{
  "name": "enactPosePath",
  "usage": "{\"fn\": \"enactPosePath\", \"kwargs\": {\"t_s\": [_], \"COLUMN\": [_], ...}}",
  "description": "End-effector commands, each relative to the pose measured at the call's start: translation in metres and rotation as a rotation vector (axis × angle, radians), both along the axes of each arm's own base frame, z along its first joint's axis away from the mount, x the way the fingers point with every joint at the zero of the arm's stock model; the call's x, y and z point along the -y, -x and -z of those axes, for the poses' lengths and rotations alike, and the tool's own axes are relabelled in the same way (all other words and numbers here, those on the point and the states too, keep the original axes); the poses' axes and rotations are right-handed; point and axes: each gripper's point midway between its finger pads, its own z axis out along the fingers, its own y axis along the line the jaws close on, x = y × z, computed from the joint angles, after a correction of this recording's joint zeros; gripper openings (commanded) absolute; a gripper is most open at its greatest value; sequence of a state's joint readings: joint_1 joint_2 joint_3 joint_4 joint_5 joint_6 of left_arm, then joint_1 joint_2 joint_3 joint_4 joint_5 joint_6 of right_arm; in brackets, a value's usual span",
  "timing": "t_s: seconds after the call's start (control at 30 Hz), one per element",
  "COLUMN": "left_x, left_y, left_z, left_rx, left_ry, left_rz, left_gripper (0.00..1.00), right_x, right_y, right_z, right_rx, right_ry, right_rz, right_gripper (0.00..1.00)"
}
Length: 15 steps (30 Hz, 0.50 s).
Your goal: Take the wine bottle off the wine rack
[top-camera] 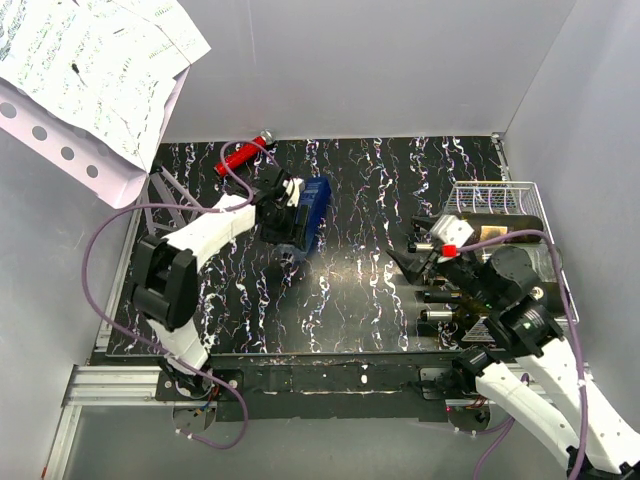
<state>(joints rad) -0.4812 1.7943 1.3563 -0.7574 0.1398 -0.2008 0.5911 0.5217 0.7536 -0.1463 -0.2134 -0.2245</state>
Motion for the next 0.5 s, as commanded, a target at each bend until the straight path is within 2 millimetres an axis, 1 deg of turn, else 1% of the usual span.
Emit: {"fn": "enactPosePath", "kwargs": {"t_s": [0.0,0.13,0.2,0.23,0.3,0.37,0.47], "left_x": [0.041,0.052,0.057,0.058,0.06,0.061,0.064], "left_y": [0.024,0.044,0.055,0.059,0.062,0.065,0.069], "left_z": [-0.085,-0.104,-0.11,-0.112,-0.114,-0.115,-0.117], "left_rx": [0.013,-0.08,-0.13,-0.146,-0.16,-0.175,-0.215], "left_ry": [0.323,0.438,0.492,0.507,0.531,0.551,0.578], "left_rz": [-0.009,-0.069,-0.073,-0.078,-0.097,-0.116,-0.137], "left_gripper": [0.0,0.0,0.0,0.0,0.0,0.0,0.0], "right_x": [-0.017,-0.035,-0.042,-0.045,-0.05,-0.059,-0.072], "right_y": [-0.009,-0.011,-0.019,-0.025,-0.033,-0.032,-0.025], "right_z": [-0.028,-0.006,0.009,0.018,0.028,0.038,0.057], "right_rx": [0.33,0.446,0.491,0.492,0.469,0.44,0.394], "right_ry": [0.048,0.062,0.07,0.076,0.09,0.105,0.127], "right_rz": [-0.076,-0.157,-0.159,-0.154,-0.159,-0.208,-0.275], "right_gripper": [0.85,0.84,0.82,0.81,0.81,0.82,0.81]}}
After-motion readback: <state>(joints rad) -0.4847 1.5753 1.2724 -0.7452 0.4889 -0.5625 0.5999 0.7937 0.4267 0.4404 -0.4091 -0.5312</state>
